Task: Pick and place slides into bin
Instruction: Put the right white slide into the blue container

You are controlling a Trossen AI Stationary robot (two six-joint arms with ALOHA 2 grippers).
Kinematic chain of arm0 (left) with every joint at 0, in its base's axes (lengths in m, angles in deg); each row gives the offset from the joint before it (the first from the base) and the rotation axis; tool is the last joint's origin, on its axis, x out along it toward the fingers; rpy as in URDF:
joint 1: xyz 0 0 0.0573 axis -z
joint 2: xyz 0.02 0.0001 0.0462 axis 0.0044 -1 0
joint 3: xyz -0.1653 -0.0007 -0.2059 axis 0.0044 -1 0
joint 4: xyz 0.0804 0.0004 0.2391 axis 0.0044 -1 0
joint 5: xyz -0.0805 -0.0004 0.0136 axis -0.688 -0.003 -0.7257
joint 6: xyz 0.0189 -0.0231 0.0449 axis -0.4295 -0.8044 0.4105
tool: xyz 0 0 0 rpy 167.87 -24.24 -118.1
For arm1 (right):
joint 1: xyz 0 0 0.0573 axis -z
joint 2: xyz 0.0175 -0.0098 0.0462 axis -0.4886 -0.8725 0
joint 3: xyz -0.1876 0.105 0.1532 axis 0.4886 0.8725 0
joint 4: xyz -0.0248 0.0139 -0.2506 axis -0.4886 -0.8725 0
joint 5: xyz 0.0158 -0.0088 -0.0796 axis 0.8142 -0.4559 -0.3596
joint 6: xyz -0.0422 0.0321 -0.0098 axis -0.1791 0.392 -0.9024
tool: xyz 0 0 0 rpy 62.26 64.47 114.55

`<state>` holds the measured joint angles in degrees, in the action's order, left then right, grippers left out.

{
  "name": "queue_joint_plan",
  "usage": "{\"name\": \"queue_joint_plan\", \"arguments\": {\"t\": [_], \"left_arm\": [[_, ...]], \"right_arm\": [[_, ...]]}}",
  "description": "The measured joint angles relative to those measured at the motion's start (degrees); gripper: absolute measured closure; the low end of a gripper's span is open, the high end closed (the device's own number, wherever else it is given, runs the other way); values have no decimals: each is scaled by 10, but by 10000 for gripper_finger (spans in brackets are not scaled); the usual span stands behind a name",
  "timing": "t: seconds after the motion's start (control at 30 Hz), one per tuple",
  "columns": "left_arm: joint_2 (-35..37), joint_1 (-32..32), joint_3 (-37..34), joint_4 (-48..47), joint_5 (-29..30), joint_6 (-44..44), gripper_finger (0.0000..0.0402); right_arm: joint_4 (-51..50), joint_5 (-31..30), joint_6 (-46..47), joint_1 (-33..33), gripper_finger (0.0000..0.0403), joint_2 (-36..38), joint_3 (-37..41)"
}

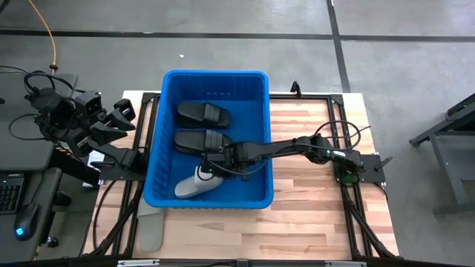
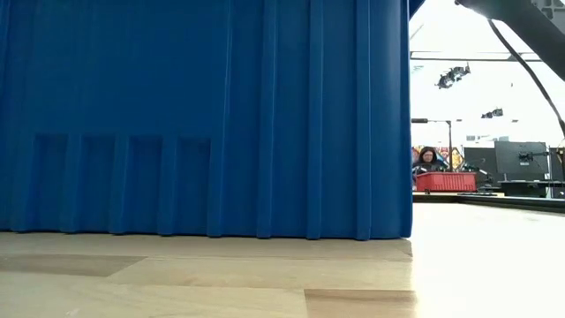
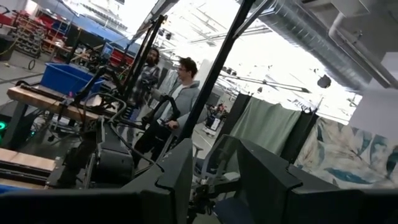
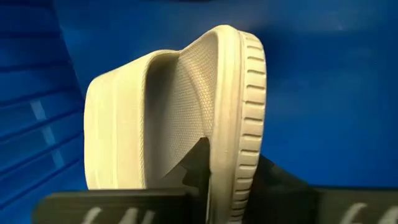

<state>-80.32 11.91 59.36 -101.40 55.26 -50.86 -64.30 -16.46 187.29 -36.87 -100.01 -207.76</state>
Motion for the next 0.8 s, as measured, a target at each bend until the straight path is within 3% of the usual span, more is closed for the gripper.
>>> {"name": "queue_joint_plan", "arguments": {"t": [0.33, 0.5, 0.67, 0.8], "left_arm": [[0, 0, 0, 0, 0, 0, 284], [0, 0, 0, 0, 0, 0, 284], [0, 0, 0, 0, 0, 0, 284], [0, 0, 0, 1, 0, 0, 284]], "right_arm": [[-16, 21, -62, 19, 242, 0, 0], [-19, 62, -95, 20, 188, 0, 0], [-38, 94, -94, 20, 167, 0, 0], [-85, 75, -95, 19, 172, 0, 0]]}}
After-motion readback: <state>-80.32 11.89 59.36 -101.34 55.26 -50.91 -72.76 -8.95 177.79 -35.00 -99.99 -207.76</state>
